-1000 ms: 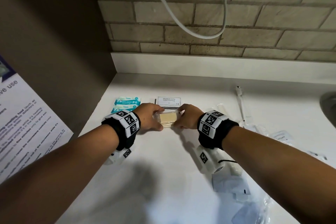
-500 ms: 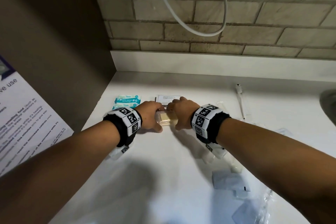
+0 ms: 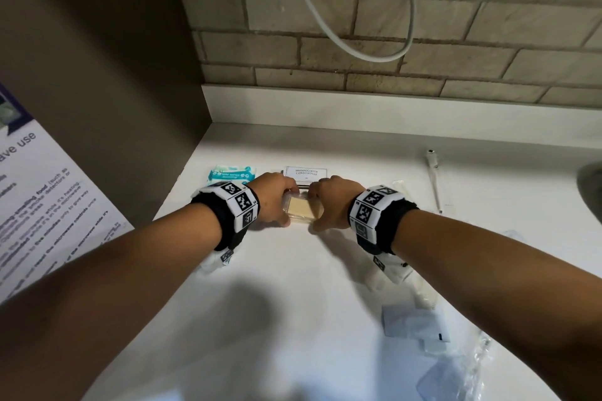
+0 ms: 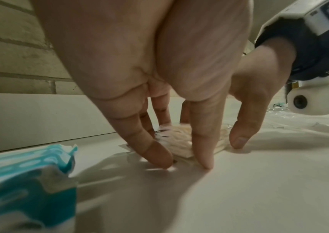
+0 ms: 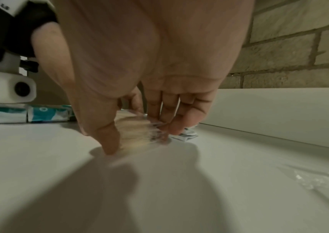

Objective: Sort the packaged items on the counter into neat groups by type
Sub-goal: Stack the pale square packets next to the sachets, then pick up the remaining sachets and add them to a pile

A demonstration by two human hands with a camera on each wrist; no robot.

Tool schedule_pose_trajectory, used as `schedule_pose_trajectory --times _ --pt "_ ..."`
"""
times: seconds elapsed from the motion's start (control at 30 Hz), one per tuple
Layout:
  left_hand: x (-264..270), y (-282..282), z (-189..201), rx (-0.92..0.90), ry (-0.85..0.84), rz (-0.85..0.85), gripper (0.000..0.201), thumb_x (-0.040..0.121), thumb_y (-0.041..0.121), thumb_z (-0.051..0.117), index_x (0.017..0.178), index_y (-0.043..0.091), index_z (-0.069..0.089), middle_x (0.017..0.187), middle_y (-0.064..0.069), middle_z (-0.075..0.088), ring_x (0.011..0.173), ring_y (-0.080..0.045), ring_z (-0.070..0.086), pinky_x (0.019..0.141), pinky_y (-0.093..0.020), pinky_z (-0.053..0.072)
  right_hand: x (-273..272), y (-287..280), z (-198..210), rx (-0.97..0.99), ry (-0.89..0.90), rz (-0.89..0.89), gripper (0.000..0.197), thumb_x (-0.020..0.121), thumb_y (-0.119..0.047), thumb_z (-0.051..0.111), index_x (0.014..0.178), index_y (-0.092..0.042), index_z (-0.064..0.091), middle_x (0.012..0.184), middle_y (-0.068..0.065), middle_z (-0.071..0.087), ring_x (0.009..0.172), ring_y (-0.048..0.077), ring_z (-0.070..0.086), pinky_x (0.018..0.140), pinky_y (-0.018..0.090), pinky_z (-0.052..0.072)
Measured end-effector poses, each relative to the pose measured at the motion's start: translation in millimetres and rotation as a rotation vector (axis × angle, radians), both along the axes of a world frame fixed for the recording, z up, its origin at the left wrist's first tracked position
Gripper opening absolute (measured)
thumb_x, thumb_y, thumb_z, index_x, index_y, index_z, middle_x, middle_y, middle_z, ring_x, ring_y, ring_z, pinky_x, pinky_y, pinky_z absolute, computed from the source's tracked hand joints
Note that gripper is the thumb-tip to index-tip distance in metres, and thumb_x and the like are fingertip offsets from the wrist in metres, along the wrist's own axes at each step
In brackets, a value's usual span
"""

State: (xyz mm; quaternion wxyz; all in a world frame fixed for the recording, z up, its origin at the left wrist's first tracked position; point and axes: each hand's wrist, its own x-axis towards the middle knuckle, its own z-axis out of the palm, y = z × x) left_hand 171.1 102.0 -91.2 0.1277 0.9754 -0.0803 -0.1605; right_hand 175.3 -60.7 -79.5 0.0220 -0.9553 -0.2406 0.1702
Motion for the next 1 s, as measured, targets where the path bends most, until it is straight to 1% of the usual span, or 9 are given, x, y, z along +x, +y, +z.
schedule_pose_trajectory --times 0.07,0.17,0.27,0.4,0.47,0.53,0.7,0.9,1.0 --pt "-1 0 -1 0.003 0.004 0.007 0.065 0.067 0.026 0.086 0.125 0.022 0.058 0.117 -0.001 0.059 0.103 -0.021 0.058 0.086 -0.027 0.047 0 1 2 -0.003 0.026 0.01 0.046 0.071 -0.04 0.078 0.108 -0.017 0.064 0.111 0.004 0.065 0.103 0.025 0.059 0.085 0.034 0.052" --pt "-1 1 -3 0.004 0.01 0.019 0.067 0.065 0.03 0.088 0.124 0.022 0.058 0.118 0.0 0.059 0.104 -0.02 0.058 0.087 -0.027 0.047 2 4 4 -0.011 0.057 0.02 0.045 0.073 -0.035 0.078 0.109 -0.013 0.065 0.113 0.007 0.064 0.102 0.026 0.061 0.088 0.035 0.052" --pt "0 -1 -2 0.003 0.0 0.014 0.069 0.064 0.032 0.088 0.125 0.02 0.057 0.121 -0.001 0.059 0.107 -0.021 0.058 0.09 -0.029 0.047 5 5 4 0.003 0.065 0.022 0.043 0.072 -0.034 0.079 0.107 -0.014 0.065 0.112 0.007 0.065 0.102 0.026 0.062 0.088 0.035 0.052" --pt "2 -2 -4 0.004 -0.005 0.0 0.064 0.068 0.03 0.085 0.125 0.02 0.058 0.12 0.0 0.059 0.106 -0.02 0.057 0.081 -0.024 0.041 6 4 1 0.025 0.069 0.009 0.044 0.071 -0.033 0.08 0.108 -0.014 0.065 0.111 0.006 0.065 0.101 0.026 0.062 0.087 0.035 0.053" --pt "2 -2 -5 0.002 -0.007 -0.001 0.062 0.069 0.03 0.085 0.124 0.021 0.058 0.119 0.0 0.061 0.102 -0.019 0.057 0.08 -0.024 0.041 6 3 -1 0.044 0.068 0.0 0.043 0.07 -0.032 0.08 0.106 -0.014 0.064 0.109 0.006 0.065 0.1 0.026 0.062 0.083 0.032 0.052" --pt "2 -1 -5 0.002 -0.011 0.0 0.061 0.068 0.03 0.085 0.123 0.021 0.059 0.118 0.0 0.061 0.098 -0.017 0.056 0.08 -0.024 0.041 6 3 -2 0.052 0.066 -0.002 0.046 0.071 -0.032 0.08 0.11 -0.013 0.064 0.108 0.006 0.065 0.1 0.026 0.062 0.079 0.031 0.05" --pt "1 -1 -7 0.012 -0.023 0.0 0.063 0.069 0.031 0.084 0.124 0.02 0.058 0.121 -0.001 0.06 0.106 -0.021 0.058 0.08 -0.023 0.04 7 3 -6 0.071 0.073 -0.01 0.045 0.07 -0.031 0.081 0.108 -0.012 0.064 0.107 0.008 0.063 0.099 0.027 0.061 0.08 0.032 0.051" --pt "-3 -4 -2 0.036 -0.006 0.003 0.067 0.07 0.029 0.084 0.128 0.018 0.053 0.124 -0.004 0.056 0.109 -0.022 0.056 0.084 -0.026 0.042 5 0 -7 0.088 0.069 -0.015 0.055 0.072 -0.03 0.08 0.119 -0.011 0.058 0.116 0.008 0.06 0.106 0.026 0.058 0.077 0.027 0.043" --pt "-9 -5 4 0.044 0.005 0.013 0.076 0.067 0.032 0.086 0.131 0.019 0.048 0.124 -0.003 0.054 0.11 -0.023 0.055 0.092 -0.031 0.045 -1 -9 -3 0.118 0.05 -0.047 0.077 0.069 -0.034 0.082 0.135 -0.012 0.048 0.125 0.008 0.055 0.113 0.027 0.056 0.089 0.031 0.047"
